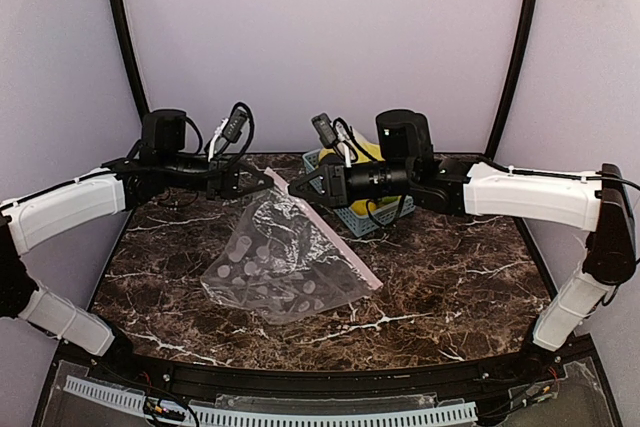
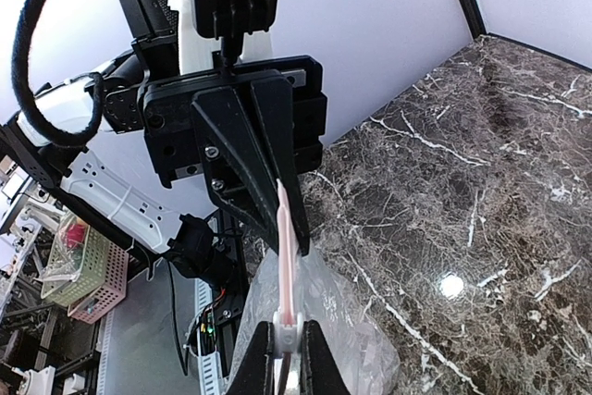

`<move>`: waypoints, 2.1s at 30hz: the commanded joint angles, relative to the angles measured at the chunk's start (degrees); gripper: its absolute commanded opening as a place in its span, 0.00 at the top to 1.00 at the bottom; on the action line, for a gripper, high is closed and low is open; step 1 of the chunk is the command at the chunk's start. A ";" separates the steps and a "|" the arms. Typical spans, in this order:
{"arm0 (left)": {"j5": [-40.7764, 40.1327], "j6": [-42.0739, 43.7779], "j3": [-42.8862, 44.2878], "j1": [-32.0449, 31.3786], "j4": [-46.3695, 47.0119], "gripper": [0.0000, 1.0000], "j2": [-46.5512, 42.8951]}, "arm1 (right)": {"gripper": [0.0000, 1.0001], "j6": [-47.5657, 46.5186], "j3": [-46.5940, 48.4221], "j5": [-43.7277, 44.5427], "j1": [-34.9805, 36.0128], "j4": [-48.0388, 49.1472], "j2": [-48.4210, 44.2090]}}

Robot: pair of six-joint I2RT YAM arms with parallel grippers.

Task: Place the food in the zip-top bag and seal the zipper
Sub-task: Unzip the zipper from the zipper food storage bag.

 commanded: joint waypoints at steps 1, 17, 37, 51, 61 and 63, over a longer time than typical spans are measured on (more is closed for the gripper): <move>-2.21 0.93 -0.48 1.30 -0.13 0.99 -2.68 | 1.00 -0.19 -1.27 -0.64 0.22 -1.65 0.70; -5.05 1.11 -0.99 3.03 -0.01 0.99 -4.18 | 1.00 -0.12 -1.60 -0.47 0.24 -1.65 0.57; -8.36 0.90 -1.80 5.51 0.56 0.99 -6.31 | 1.00 -0.10 -2.11 -0.21 0.16 -1.65 0.57; -11.65 0.17 -2.88 7.56 1.70 0.99 -7.65 | 1.00 0.03 -2.26 -0.02 0.14 -1.69 0.48; -14.26 -0.53 -3.59 9.21 2.22 0.99 -8.56 | 1.00 0.07 -2.72 0.14 0.12 -1.65 0.26; -14.90 -0.69 -3.77 9.63 2.28 0.99 -8.83 | 1.00 0.07 -2.74 0.21 0.07 -1.65 0.22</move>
